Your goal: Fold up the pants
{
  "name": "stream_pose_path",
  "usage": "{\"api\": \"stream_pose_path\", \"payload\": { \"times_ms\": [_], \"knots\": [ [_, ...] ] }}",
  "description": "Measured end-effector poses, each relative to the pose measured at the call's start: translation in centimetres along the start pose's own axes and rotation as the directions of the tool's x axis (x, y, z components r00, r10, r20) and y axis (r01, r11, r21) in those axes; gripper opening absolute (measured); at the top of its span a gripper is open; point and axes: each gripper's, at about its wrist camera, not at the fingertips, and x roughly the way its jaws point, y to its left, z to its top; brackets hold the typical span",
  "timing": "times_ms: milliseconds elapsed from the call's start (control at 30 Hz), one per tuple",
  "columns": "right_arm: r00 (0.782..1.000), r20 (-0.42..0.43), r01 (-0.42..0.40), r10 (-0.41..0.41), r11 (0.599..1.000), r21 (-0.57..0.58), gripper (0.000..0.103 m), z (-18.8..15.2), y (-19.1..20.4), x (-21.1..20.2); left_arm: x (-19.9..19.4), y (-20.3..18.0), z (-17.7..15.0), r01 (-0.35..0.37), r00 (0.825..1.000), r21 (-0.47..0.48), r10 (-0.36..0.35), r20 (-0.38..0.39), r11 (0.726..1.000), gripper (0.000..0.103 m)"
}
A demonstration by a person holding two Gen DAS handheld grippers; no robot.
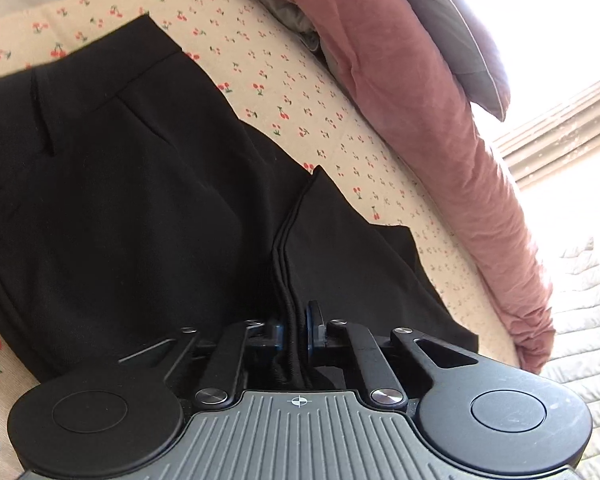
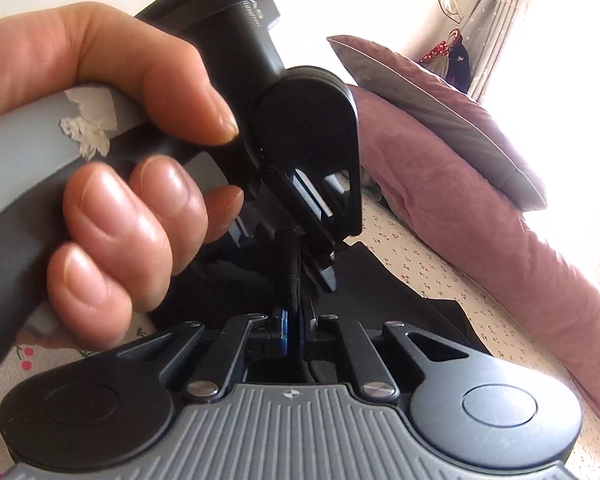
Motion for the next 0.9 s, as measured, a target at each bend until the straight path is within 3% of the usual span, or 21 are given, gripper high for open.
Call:
{"api": "stream_pose_path", "payload": {
  "times_ms": [100,133,200,267,433,600,700,800,900],
  "knots": [
    [0.999,-0.002,-0.041,0.041,0.999,0.002,0.000,0.1,-1.2,0.6,-0.6,0.2,0.2,-0.035,0.999,0.013,0.035,0.025,0.999,0.003],
    [0.999,0.002,-0.054,0.054,0.998,0.020,0.006,0.0,-1.5,0.2,-0.9,0.2,0.3,-0.057,0.998,0.020,0.057,0.039,0.998,0.003],
    [0.998,0.011,-0.055,0.055,0.997,0.056,0.043,-0.4,-2.3,-0.9,-1.7,0.3,0.6,-0.119,0.990,0.035,0.116,0.079,0.992,0.003],
    [0.998,0.014,-0.057,0.056,0.995,0.087,0.051,-1.2,-3.4,-2.4,-2.6,0.6,0.8,-0.170,0.980,0.033,0.165,0.114,0.985,0.003],
    [0.997,-0.074,-0.018,0.031,0.987,0.160,0.051,-4.1,-7.0,-5.0,-5.0,2.1,0.8,-0.270,0.945,-0.015,0.268,0.189,0.963,0.003],
    [0.987,-0.161,0.032,0.017,0.955,0.296,0.051,-7.5,-11.5,-6.6,-6.2,3.6,1.2,-0.241,0.937,-0.102,0.259,0.236,0.965,0.004],
    [0.981,-0.194,0.057,0.016,0.930,0.363,0.051,-9.4,-12.9,-7.1,-6.8,2.9,1.4,-0.286,0.903,-0.088,0.299,0.308,0.954,0.004],
    [0.975,-0.223,0.069,0.022,0.916,0.396,0.051,-11.0,-13.3,-7.1,-7.0,3.1,1.4,-0.354,0.870,-0.097,0.366,0.331,0.930,0.004],
    [0.973,-0.226,0.061,0.041,0.903,0.426,0.051,-11.9,-14.0,-6.5,-6.5,3.9,1.5,-0.395,0.858,-0.104,0.407,0.314,0.913,0.004]
  ]
}}
